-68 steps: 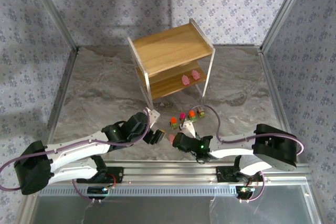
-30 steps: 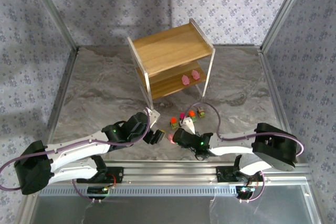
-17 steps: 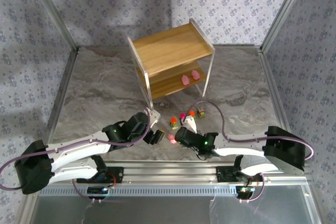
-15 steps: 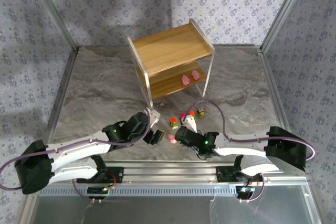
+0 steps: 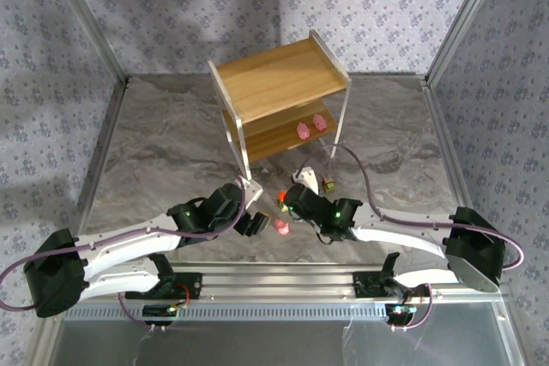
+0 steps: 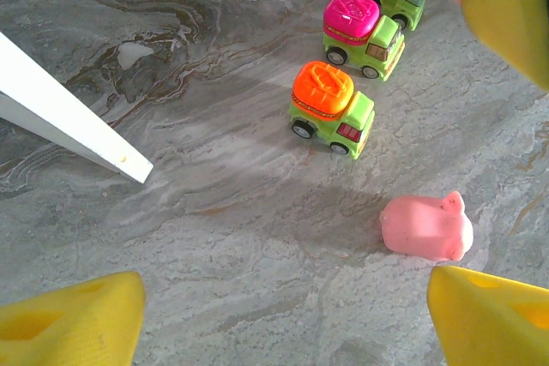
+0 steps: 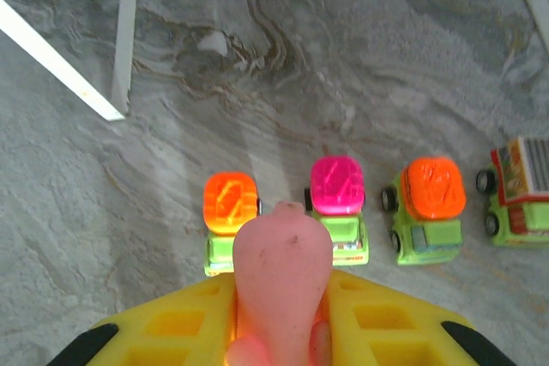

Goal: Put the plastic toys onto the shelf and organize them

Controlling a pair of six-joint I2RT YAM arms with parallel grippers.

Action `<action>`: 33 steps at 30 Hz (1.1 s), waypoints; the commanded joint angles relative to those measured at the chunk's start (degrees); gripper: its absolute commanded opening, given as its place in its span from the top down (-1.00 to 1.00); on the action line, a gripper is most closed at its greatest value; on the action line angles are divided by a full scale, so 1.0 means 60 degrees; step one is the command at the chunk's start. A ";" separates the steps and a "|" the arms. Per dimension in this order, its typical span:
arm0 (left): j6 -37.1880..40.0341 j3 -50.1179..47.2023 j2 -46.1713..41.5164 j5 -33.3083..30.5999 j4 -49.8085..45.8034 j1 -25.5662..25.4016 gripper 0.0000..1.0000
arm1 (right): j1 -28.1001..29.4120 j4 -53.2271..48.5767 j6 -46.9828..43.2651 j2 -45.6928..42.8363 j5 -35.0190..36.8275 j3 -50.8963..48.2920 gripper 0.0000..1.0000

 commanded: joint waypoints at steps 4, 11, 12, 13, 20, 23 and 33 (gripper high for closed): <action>0.0162 0.0233 -0.0004 0.0024 -0.0122 0.0005 -0.71 | -0.0622 -0.0567 -0.0979 -0.0184 0.0021 0.0906 0.45; 0.0165 0.0223 -0.0047 0.0034 -0.0128 0.0006 -0.71 | -0.1214 -0.0398 -0.1291 -0.0277 -0.0008 0.1493 0.47; 0.0165 0.0221 -0.0047 0.0035 -0.0129 0.0006 -0.71 | -0.1304 -0.0343 -0.1347 -0.0243 -0.0034 0.1579 0.47; 0.0165 0.0226 -0.0033 0.0053 -0.0130 -0.0002 -0.71 | -0.1381 -0.0315 -0.1410 -0.0210 -0.0049 0.1657 0.47; 0.0164 0.0216 -0.0076 0.0045 -0.0141 -0.0002 -0.71 | -0.1861 -0.0235 -0.2032 0.0059 -0.0338 0.2315 0.46; 0.0161 0.0212 -0.0076 0.0053 -0.0130 -0.0002 -0.71 | -0.2112 -0.0157 -0.2225 0.0241 -0.0540 0.2499 0.46; 0.0165 0.0201 -0.0076 0.0109 -0.0102 -0.0005 -0.71 | -0.2489 0.0345 -0.2468 0.0803 -0.0879 0.2950 0.46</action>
